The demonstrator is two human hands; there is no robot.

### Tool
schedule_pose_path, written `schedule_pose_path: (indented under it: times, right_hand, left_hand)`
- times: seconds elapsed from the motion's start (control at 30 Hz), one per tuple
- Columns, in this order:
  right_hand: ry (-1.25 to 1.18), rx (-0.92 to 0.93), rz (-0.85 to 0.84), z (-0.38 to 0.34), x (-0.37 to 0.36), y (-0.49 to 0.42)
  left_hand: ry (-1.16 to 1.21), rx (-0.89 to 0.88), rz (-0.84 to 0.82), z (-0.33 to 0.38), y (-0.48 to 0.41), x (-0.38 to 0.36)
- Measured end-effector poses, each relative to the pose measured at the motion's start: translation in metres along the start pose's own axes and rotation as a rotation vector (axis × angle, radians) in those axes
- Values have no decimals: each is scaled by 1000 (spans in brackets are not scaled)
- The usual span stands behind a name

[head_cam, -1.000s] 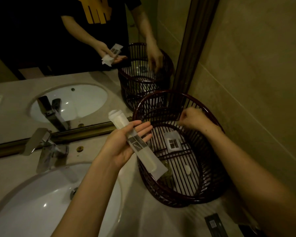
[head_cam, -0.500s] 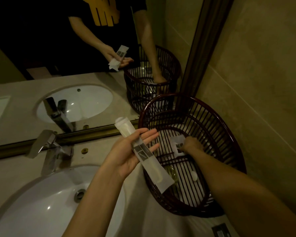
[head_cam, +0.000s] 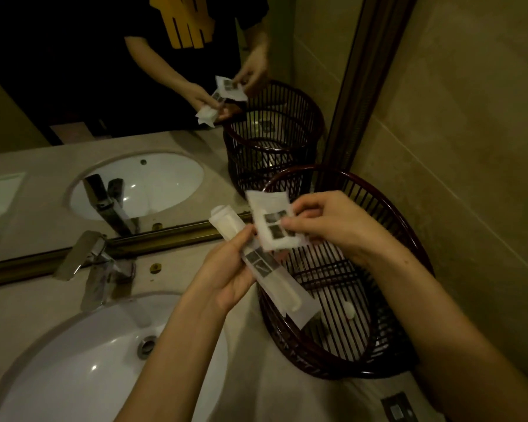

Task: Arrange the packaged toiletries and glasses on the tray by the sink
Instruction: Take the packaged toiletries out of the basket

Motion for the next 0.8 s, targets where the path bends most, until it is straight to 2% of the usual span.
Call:
schedule_pose_path:
  times: [0.1, 0.2, 0.27, 0.33, 0.4, 0.47, 0.53, 0.57, 0.63, 0.7, 0.8]
  right_hand:
    - [158, 37, 12, -1, -30, 6]
    - [413, 173, 64, 2, -43, 4]
    - [497, 227, 75, 1, -41, 6]
    - [581, 265, -6, -4, -37, 9]
    - [559, 219, -116, -8, -22, 12]
    - [507, 122, -26, -1, 10, 7]
    - [669, -44, 118, 29, 40, -5]
    - [778, -201, 116, 55, 48, -11]
    - [899, -558, -30, 113, 46, -13]
    - [952, -808, -216, 156, 39, -10]
    - [1015, -928, -286, 172, 37, -11]
  left_hand:
    - [20, -3, -60, -1, 1, -7]
    - [6, -12, -68, -2, 3, -10]
    - [-1, -2, -43, -2, 4, -8]
    - [-43, 0, -8, -6, 3, -7]
    - [-86, -25, 76, -9, 1, -4]
    - [-36, -22, 102, -12, 2, -3]
    - [20, -28, 71, -13, 4, -5]
    - [26, -34, 63, -13, 4, -6]
    - [6, -41, 53, -14, 4, -6]
    - [-15, -47, 55, -15, 4, -5]
    - [-23, -60, 47, -13, 4, -4]
Point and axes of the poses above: each hand's wrist, its own y-axis away from the middle knuckle, its own x-axis out of the back of the hand, z = x × y, the point moved 4 cm from there along -y, towards the middle knuckle, and after that the axes turned 8 degrees about -y, right-handed, at the moved point
